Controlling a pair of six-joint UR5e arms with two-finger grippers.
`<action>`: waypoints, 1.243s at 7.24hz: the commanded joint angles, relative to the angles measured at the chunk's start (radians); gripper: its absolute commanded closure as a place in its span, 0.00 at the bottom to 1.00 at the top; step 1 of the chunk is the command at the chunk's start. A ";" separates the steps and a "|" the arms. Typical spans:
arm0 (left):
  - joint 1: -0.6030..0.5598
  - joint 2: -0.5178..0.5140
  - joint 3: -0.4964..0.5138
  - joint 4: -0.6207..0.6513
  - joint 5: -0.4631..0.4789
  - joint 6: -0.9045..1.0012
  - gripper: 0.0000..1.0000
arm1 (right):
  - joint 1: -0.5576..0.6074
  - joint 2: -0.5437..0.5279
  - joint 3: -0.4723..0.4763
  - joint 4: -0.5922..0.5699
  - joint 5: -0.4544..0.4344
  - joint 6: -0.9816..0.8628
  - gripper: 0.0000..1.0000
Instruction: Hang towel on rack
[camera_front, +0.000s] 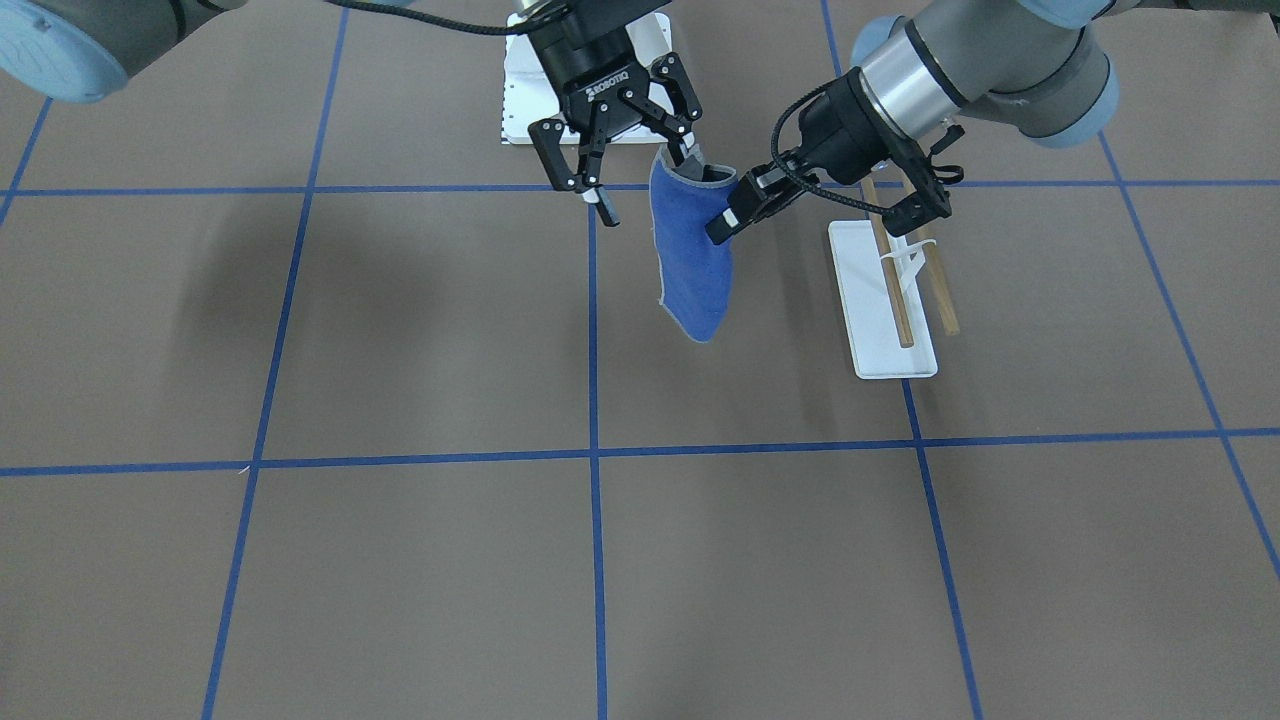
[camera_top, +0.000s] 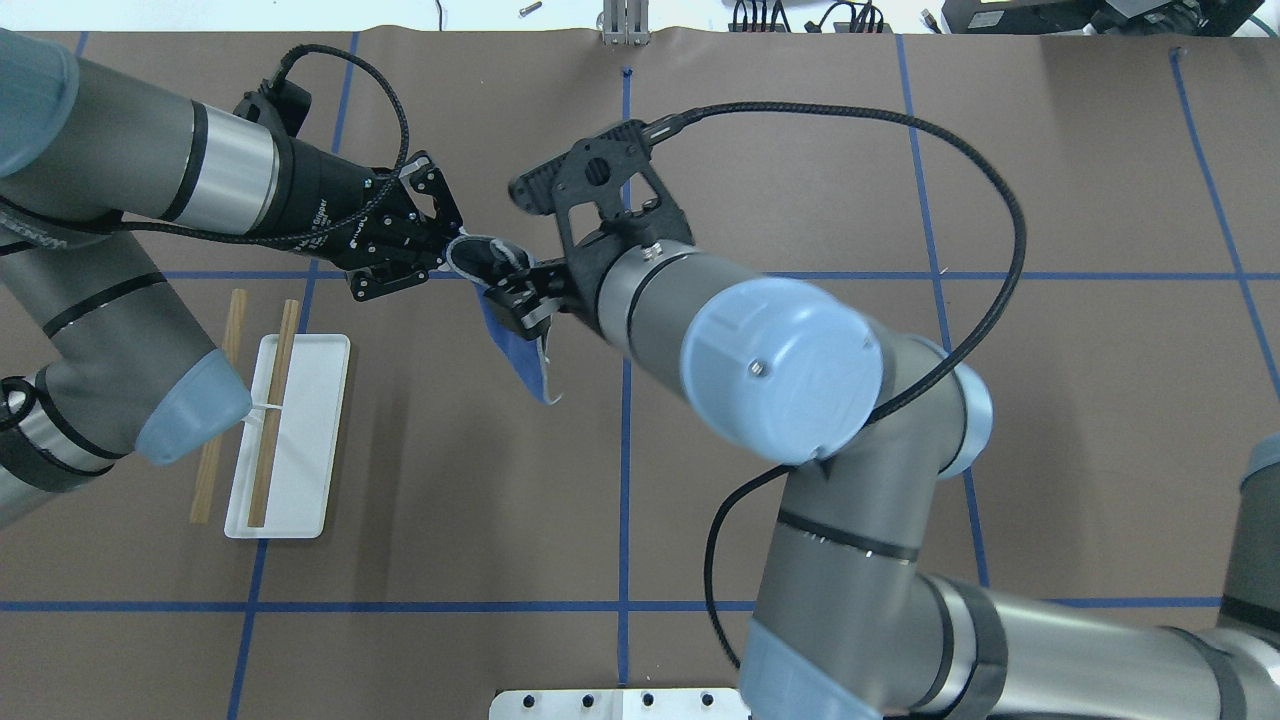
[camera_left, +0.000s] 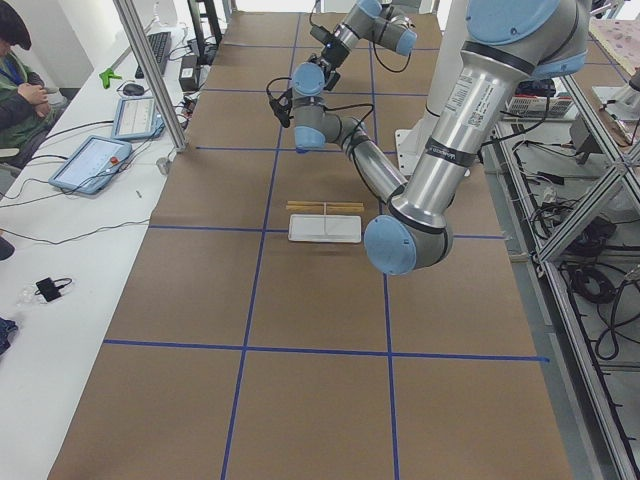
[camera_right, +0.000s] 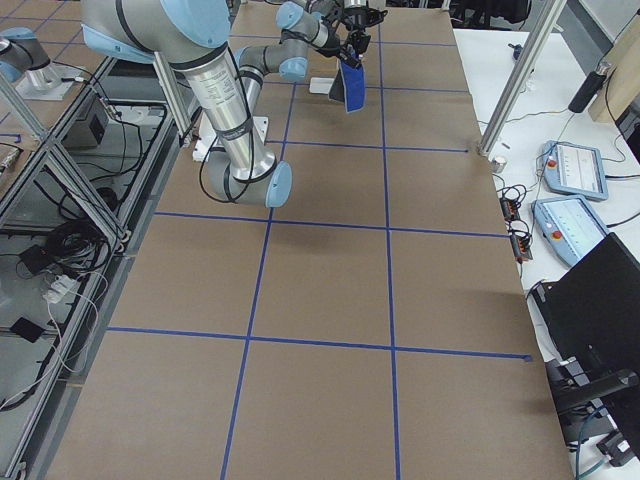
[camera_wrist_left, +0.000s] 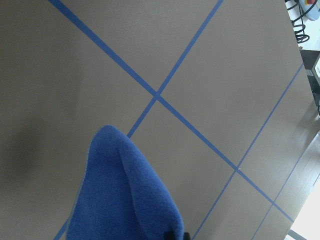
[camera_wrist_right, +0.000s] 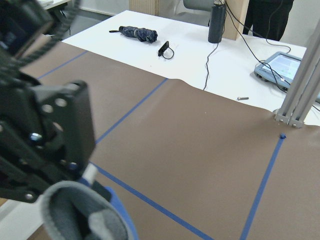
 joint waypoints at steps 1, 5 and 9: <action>-0.063 0.034 -0.002 0.001 -0.072 0.040 1.00 | 0.191 -0.085 0.001 -0.001 0.287 0.008 0.00; -0.120 0.128 -0.001 -0.001 -0.155 0.259 1.00 | 0.409 -0.149 -0.069 -0.002 0.581 -0.011 0.00; -0.129 0.260 -0.014 -0.002 -0.178 0.583 1.00 | 0.529 -0.201 -0.085 -0.084 0.739 -0.023 0.00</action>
